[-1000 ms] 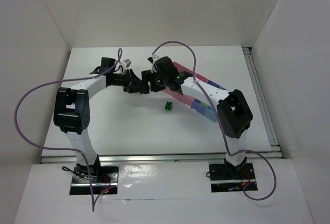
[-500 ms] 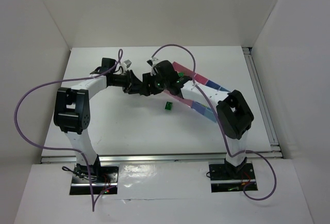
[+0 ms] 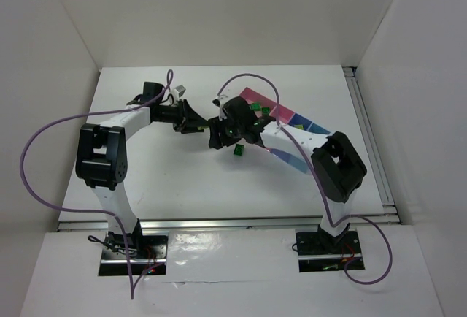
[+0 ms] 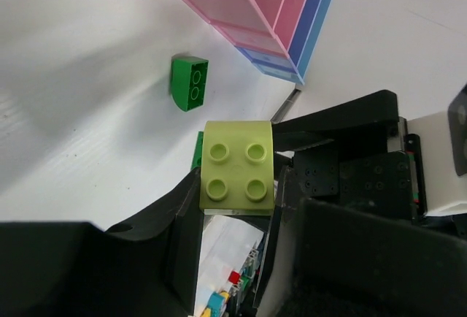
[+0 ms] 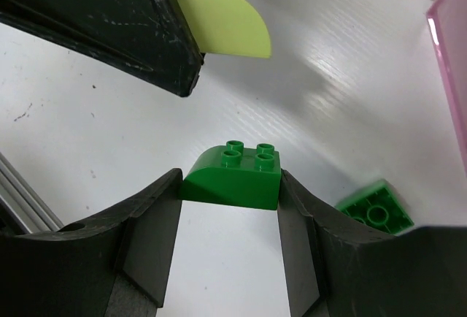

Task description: Sort the legos into containers by color

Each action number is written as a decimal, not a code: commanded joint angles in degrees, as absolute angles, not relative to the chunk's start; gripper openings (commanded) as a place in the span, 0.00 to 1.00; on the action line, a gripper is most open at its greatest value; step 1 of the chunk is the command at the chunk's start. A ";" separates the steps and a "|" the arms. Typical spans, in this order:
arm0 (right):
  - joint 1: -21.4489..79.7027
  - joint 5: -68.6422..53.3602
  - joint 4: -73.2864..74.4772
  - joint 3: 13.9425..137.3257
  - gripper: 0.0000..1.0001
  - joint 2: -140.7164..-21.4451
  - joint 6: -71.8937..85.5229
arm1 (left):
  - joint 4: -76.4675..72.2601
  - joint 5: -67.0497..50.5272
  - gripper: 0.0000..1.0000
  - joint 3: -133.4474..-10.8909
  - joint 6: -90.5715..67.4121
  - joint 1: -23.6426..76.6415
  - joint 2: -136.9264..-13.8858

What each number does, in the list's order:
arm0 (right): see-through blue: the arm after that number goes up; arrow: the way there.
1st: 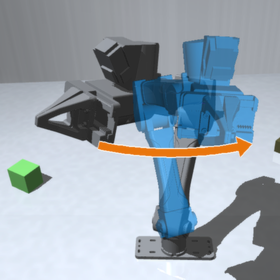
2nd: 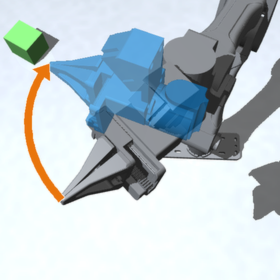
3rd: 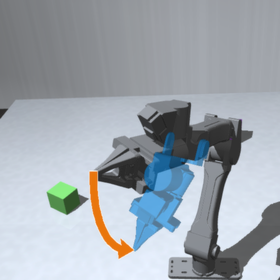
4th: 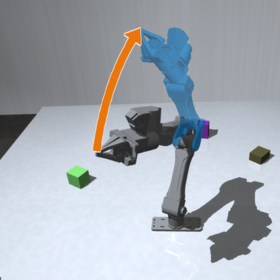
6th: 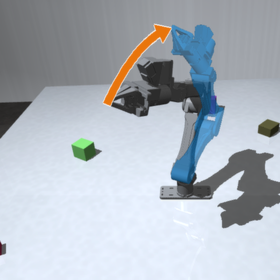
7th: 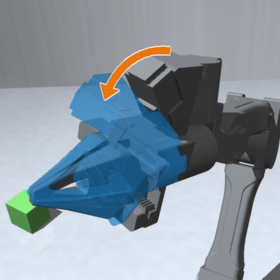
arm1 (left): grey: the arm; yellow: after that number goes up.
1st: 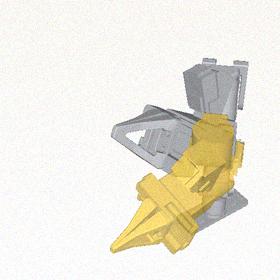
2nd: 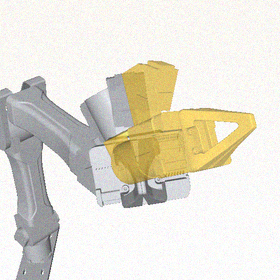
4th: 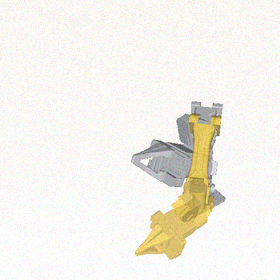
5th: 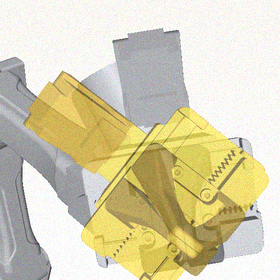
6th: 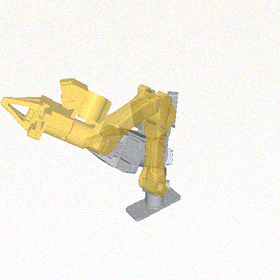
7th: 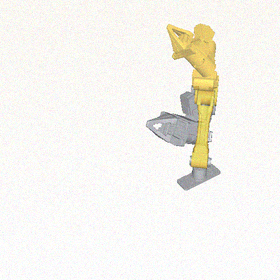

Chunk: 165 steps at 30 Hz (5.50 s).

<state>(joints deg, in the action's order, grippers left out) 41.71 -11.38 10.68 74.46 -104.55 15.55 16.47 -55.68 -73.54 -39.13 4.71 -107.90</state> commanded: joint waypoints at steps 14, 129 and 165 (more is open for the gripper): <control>31.91 4.75 17.31 74.52 0.35 -95.51 19.33 | 31.03 -34.80 0.00 -82.44 -28.83 7.46 -103.80; 43.59 21.45 26.28 82.35 0.63 -114.96 36.91 | 34.80 -20.57 0.65 -79.10 -25.49 -2.64 -91.67; 30.50 19.15 31.29 102.30 0.99 -115.23 26.19 | 34.80 -22.94 0.68 -79.10 -27.69 -2.64 -91.05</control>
<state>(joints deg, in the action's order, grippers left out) 29.67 20.12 28.77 98.83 -115.31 27.68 35.53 -21.61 -79.11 -26.96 -2.33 -92.92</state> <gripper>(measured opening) 0.975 0.674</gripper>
